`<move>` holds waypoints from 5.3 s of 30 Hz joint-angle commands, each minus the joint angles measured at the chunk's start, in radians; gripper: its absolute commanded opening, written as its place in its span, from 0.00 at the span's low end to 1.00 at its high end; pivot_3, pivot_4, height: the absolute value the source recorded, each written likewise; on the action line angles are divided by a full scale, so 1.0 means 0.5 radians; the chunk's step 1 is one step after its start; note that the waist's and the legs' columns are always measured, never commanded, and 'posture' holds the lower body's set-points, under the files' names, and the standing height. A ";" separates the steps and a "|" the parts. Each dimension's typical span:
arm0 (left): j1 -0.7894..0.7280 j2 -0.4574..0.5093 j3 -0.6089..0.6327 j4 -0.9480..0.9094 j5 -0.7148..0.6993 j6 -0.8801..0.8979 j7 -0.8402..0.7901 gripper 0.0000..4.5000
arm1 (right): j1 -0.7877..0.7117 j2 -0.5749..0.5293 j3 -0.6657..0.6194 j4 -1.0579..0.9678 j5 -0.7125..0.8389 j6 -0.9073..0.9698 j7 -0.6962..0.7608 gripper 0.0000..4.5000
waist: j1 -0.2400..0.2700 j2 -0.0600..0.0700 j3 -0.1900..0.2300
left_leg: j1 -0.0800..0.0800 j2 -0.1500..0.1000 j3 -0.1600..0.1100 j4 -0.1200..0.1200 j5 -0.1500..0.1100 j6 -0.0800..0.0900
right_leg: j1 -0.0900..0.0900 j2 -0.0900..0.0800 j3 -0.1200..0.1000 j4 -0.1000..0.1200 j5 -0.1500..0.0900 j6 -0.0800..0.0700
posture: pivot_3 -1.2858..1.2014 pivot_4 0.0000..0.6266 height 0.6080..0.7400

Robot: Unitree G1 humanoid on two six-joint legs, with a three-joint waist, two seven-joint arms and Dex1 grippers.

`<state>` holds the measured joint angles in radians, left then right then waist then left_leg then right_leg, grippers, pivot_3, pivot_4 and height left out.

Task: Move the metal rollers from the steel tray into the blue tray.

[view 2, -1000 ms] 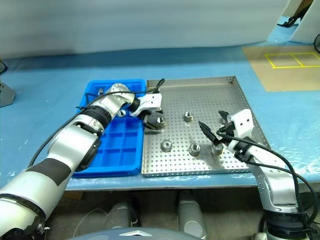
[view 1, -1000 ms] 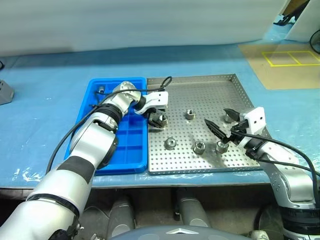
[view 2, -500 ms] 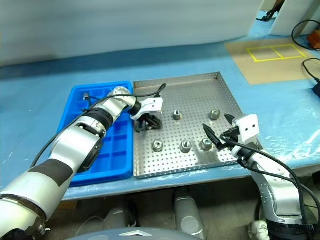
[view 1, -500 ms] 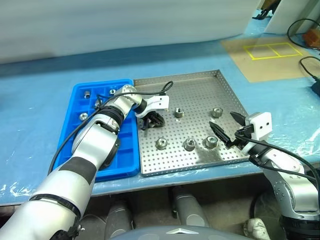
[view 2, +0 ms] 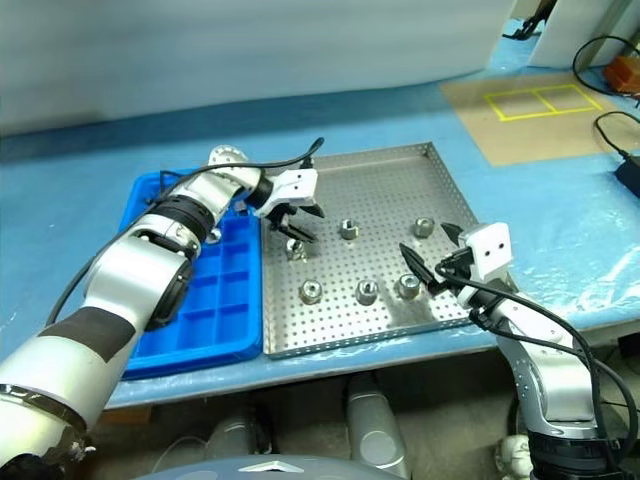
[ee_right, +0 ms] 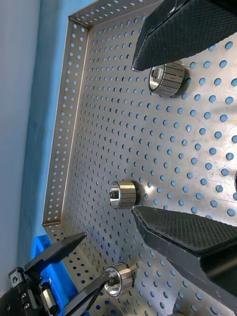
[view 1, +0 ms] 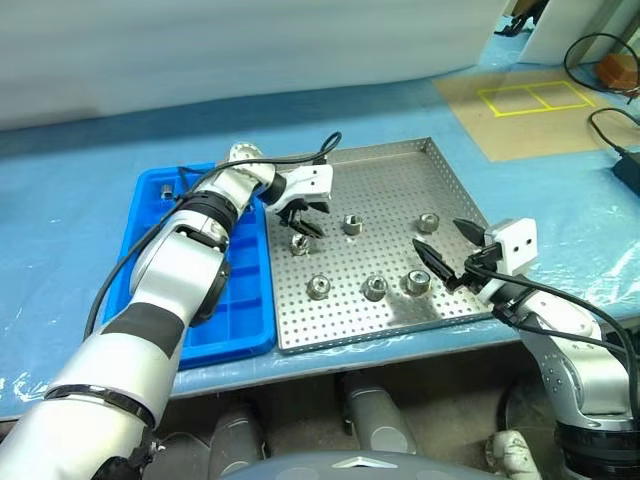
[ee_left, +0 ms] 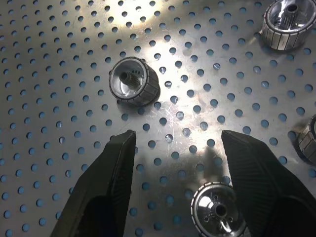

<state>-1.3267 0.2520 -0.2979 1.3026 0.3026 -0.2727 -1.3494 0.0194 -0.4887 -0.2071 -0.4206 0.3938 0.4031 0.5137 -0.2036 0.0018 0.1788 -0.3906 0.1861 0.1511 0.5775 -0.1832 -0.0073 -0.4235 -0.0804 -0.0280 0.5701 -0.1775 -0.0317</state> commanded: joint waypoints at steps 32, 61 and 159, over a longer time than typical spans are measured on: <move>0.010 0.006 0.249 -0.065 -0.190 0.276 -0.038 0.38 | 0.057 0.112 0.040 0.014 -0.031 -0.132 -0.019 1.00 | -0.047 -0.001 0.001 | -0.003 -0.020 -0.001 0.002 -0.003 0.006 | 0.002 -0.019 -0.002 0.000 0.002 -0.003 | 0.30 0.24 1.00; 2.067 -0.140 0.894 -3.353 -0.988 1.273 1.707 0.38 | -1.034 0.127 0.480 0.909 -0.018 -0.315 0.829 1.00 | 0.512 -0.001 0.001 | 0.000 0.007 0.003 0.001 0.001 -0.004 | -0.004 -0.018 -0.011 0.020 0.002 -0.007 | 0.54 0.24 1.00; 0.476 -0.224 -0.134 -0.877 -0.551 0.328 -0.154 0.38 | 0.120 -0.035 -0.027 -0.208 0.059 0.014 0.049 1.00 | 0.001 -0.002 -0.002 | 0.002 0.004 0.017 0.001 0.002 -0.002 | 0.000 -0.003 0.004 0.005 -0.001 -0.001 | 0.29 0.24 1.00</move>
<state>-1.0499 0.1492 -0.4375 0.8976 0.0813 -0.1554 -1.4901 0.0973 -0.4962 -0.2049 -0.5170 0.3995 0.4259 0.5243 -0.2031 0.0010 0.1780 -0.3898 0.1875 0.1596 0.5784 -0.1824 -0.0078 -0.4233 -0.0824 -0.0259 0.5724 -0.1777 -0.0322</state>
